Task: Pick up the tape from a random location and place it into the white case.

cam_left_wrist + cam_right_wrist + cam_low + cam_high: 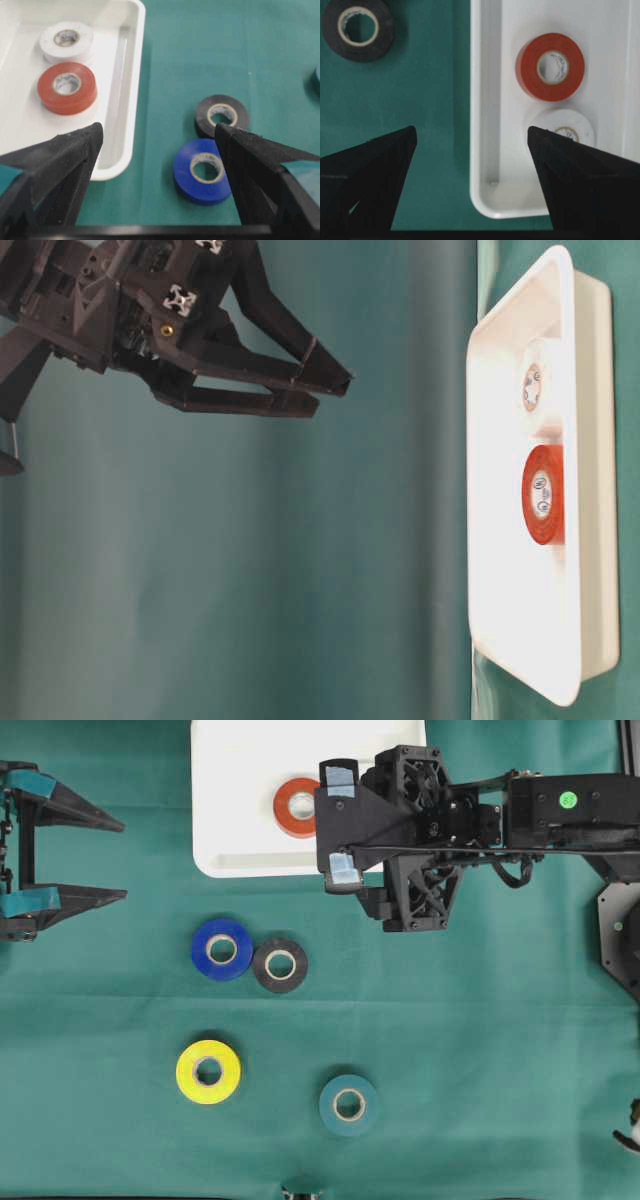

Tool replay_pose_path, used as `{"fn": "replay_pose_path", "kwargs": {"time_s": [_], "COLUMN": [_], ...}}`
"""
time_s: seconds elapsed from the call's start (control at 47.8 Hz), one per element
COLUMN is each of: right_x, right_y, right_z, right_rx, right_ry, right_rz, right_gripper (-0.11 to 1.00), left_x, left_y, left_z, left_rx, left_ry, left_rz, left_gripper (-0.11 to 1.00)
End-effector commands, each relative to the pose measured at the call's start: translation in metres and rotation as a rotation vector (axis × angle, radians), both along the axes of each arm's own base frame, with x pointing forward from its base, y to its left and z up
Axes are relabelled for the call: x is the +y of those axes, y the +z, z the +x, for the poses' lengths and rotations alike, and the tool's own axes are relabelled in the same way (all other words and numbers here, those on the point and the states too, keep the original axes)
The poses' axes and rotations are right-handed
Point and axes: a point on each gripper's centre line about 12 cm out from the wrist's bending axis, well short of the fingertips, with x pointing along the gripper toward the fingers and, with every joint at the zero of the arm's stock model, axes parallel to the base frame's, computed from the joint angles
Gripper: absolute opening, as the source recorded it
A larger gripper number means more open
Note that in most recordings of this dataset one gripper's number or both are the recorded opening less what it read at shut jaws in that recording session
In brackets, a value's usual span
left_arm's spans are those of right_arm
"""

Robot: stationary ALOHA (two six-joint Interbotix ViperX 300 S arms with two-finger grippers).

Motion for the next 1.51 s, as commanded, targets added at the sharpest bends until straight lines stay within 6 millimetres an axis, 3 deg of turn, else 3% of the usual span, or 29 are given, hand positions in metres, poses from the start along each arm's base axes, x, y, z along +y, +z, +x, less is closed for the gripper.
{"fn": "replay_pose_path", "kwargs": {"time_s": [0.0,0.272,0.628,0.858,1.151,1.486], "right_x": [0.001,0.004,0.009,0.013,-0.001,0.0], "right_y": [0.014,0.023,0.027,-0.012,-0.066,-0.087], "right_z": [-0.006,-0.034,-0.098,-0.116,-0.124,-0.124], "right_rx": [-0.044,-0.175,-0.416,-0.561,-0.66,-0.657], "right_ry": [0.005,0.032,0.06,0.088,0.019,0.021], "right_rz": [-0.002,-0.002,0.013,0.042,0.092,0.109], "right_gripper": [0.89,0.89,0.89,0.89,0.89,0.89], "left_x": [0.001,0.001,0.001,0.001,0.001,-0.001], "left_y": [0.006,0.007,0.006,0.006,0.006,0.006], "left_z": [0.002,0.002,0.002,0.002,0.002,0.002], "left_rx": [-0.017,-0.02,-0.022,-0.022,-0.023,-0.022], "left_ry": [0.002,0.002,0.003,0.002,0.002,-0.004], "left_rz": [0.0,0.0,-0.001,0.0,0.001,0.0], "left_gripper": [0.99,0.99,0.99,0.99,0.99,0.99]}}
